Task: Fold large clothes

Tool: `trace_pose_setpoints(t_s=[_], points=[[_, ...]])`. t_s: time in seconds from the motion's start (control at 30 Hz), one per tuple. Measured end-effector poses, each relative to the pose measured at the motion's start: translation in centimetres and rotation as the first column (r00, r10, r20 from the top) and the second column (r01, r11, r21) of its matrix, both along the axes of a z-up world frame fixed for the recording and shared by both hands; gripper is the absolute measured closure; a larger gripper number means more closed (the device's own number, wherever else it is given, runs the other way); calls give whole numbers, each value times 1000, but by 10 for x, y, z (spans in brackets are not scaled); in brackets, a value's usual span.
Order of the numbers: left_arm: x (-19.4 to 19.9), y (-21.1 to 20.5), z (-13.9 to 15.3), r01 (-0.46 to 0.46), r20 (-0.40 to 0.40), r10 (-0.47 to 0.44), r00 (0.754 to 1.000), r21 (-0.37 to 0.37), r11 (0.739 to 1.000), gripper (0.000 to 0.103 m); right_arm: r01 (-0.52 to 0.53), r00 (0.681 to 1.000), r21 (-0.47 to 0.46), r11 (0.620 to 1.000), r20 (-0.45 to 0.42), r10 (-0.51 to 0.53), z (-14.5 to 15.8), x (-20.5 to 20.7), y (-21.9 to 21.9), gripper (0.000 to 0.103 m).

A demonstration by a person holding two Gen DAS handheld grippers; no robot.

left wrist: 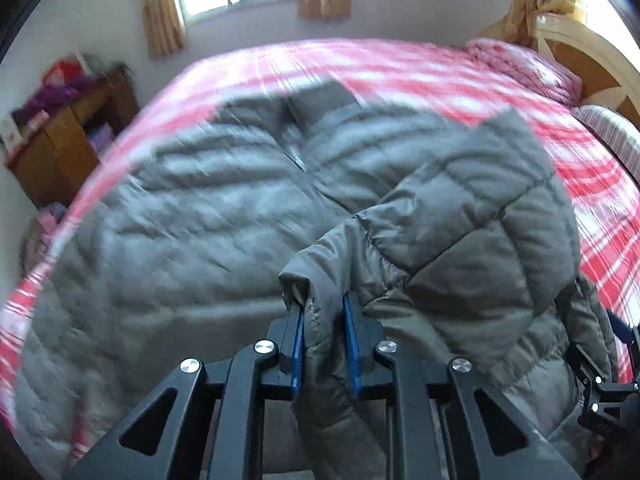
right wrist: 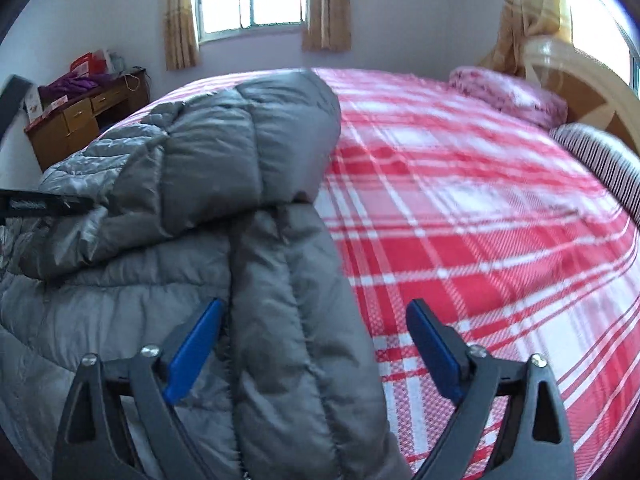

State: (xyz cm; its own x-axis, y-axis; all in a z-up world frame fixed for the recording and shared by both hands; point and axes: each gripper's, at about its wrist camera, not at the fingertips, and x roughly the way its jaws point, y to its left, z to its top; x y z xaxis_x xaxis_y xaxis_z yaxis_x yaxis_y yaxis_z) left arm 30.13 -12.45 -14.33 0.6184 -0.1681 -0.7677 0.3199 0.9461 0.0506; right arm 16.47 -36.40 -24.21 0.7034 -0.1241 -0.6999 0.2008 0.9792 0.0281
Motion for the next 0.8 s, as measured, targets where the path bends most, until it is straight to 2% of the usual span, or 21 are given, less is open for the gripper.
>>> trace_pose_setpoints(t_s=[0.07, 0.17, 0.23, 0.27, 0.3, 0.33, 0.4, 0.47, 0.5, 0.53, 0.6, 0.63, 0.73, 0.8], points=[[-2, 18, 16, -21, 62, 20, 998, 9, 1000, 85, 5, 1000, 46, 999, -16, -5, -4, 1, -8, 6], [2, 34, 23, -50, 128, 36, 991, 101, 994, 85, 4, 1000, 42, 999, -17, -3, -2, -5, -9, 6], [12, 44, 13, -94, 116, 75, 990, 167, 981, 85, 5, 999, 35, 999, -34, -3, 0, -8, -8, 6], [16, 49, 8, -105, 102, 87, 991, 176, 979, 84, 10, 999, 31, 999, -39, -8, 0, -10, -10, 7], [20, 51, 2, -109, 88, 94, 992, 186, 976, 78, 19, 999, 24, 1000, -49, -17, 1, -14, -11, 7], [24, 52, -5, -115, 76, 102, 992, 208, 971, 65, 26, 998, 12, 1000, -59, -25, 1, -18, -11, 8], [25, 54, -10, -149, 88, 131, 987, 241, 959, 52, 8, 996, 9, 1000, -87, -7, 1, -21, -12, 9], [21, 64, 2, -189, 135, 164, 977, 199, 962, 41, -6, 995, 1, 1000, -102, 6, 8, -25, -14, 14], [20, 70, 10, -217, 162, 188, 969, 184, 959, 28, -13, 995, -5, 1000, -98, 12, 18, -29, -15, 16], [19, 78, 23, -268, 216, 229, 949, 169, 949, 19, -25, 996, -5, 1000, -85, 24, 30, -32, -16, 18], [15, 85, 43, -331, 303, 281, 911, 127, 935, 14, -19, 999, -33, 999, -44, 17, 54, -34, -19, 21], [13, 88, 51, -341, 321, 295, 900, 98, 935, 12, -19, 1000, -41, 999, -20, 18, 64, -32, -20, 21], [22, 84, 56, -355, 289, 330, 899, 37, 934, 11, -21, 998, -35, 999, 64, 23, 99, -11, -21, 21], [31, 73, 47, -376, 253, 354, 901, 45, 926, 11, -56, 992, -41, 998, 110, 61, 108, 15, -12, 21]])
